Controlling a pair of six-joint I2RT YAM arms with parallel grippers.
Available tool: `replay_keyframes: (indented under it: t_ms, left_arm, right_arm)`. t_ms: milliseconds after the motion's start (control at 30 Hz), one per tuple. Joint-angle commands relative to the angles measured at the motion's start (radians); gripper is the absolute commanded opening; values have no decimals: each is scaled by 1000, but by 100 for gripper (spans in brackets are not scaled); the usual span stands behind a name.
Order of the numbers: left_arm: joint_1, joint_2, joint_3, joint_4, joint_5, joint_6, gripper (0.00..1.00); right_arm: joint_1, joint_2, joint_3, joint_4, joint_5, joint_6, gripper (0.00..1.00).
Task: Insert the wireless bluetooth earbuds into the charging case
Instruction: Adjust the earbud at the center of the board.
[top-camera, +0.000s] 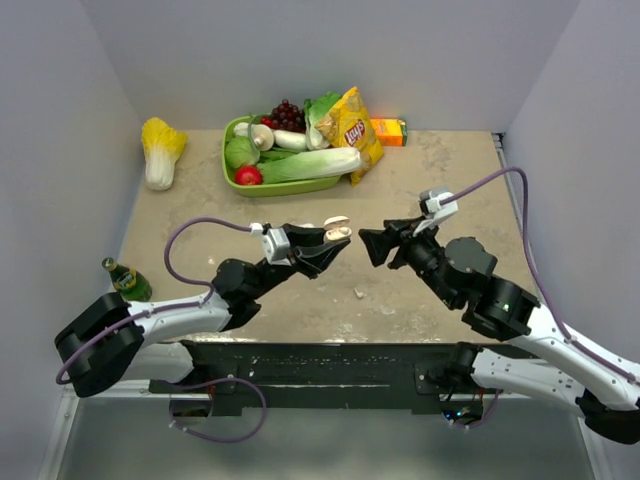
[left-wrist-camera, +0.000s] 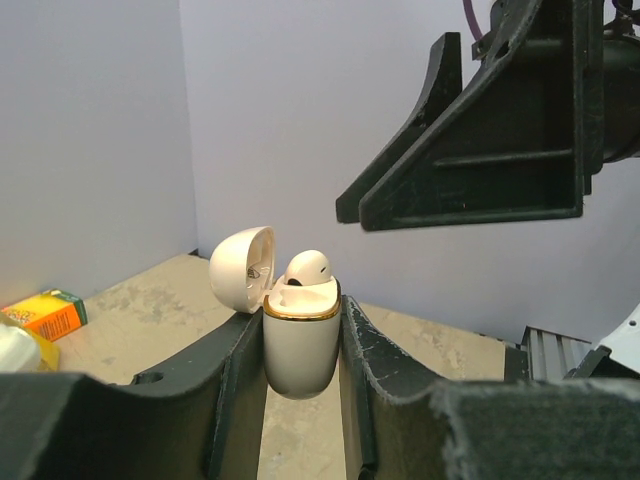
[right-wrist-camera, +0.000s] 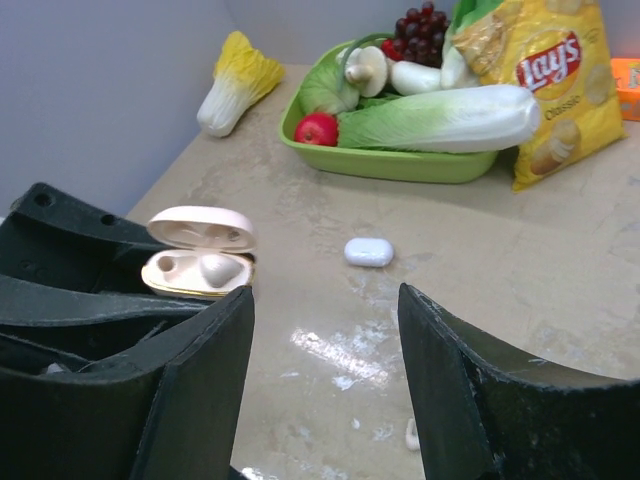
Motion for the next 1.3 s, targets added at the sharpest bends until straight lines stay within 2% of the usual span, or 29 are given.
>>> replay_keyframes:
  t_ms: [0,200,467,700,867,1267]
  left_arm:
    - [-4,-90,-56,600,-41,48,0]
    - [-5,-211,-211,618,-51,-57,0]
    - [-15,-367,-389,508,-41,-201,0]
    - [-25,-447,-510,502,-74,-224,0]
    - [-31,-450,-533,503,-74,-233,0]
    - [-45,-409,-533,526,-73,-244,0]
  right_arm:
    - [-6,-21,-81,-12,122,8,63]
    - [-23,61,-296,27,84,124,61]
    - [-25,186,-471,179,10,224,52]
    - [-25,284,-485,248,-21,230,48]
    - [-23,351,-457,236,-25,242,46]
    - [-25,411,-489,231,-21,390,18]
